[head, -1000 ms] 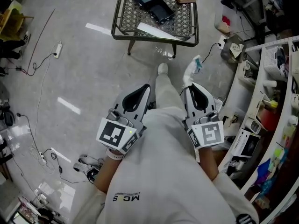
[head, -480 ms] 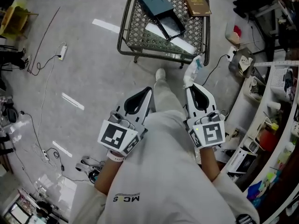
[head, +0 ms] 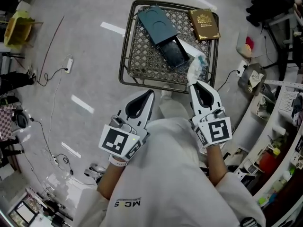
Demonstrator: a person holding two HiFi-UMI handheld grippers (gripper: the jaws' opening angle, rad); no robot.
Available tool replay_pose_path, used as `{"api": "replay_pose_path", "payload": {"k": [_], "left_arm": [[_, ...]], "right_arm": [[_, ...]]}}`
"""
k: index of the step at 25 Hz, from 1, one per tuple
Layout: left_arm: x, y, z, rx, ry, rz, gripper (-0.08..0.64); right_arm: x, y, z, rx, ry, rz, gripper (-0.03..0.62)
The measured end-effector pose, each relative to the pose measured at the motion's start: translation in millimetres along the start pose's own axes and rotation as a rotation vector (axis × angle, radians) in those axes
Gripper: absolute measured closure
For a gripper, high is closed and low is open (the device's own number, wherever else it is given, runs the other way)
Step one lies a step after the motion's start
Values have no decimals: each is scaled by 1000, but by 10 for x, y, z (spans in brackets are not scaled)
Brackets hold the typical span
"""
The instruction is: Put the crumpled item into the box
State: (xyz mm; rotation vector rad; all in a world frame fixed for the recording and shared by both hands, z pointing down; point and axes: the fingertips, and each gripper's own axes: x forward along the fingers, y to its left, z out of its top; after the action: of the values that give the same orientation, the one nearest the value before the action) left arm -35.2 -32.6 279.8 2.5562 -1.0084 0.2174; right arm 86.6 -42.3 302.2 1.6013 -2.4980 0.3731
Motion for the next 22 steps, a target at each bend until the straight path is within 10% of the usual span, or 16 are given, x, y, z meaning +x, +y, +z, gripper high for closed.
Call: {"api": "replay_pose_path", "payload": {"k": [22], "left_arm": [[930, 460, 43, -40, 64, 56, 538]], "right_arm": [[872, -644, -408, -41, 151, 77, 558]]}}
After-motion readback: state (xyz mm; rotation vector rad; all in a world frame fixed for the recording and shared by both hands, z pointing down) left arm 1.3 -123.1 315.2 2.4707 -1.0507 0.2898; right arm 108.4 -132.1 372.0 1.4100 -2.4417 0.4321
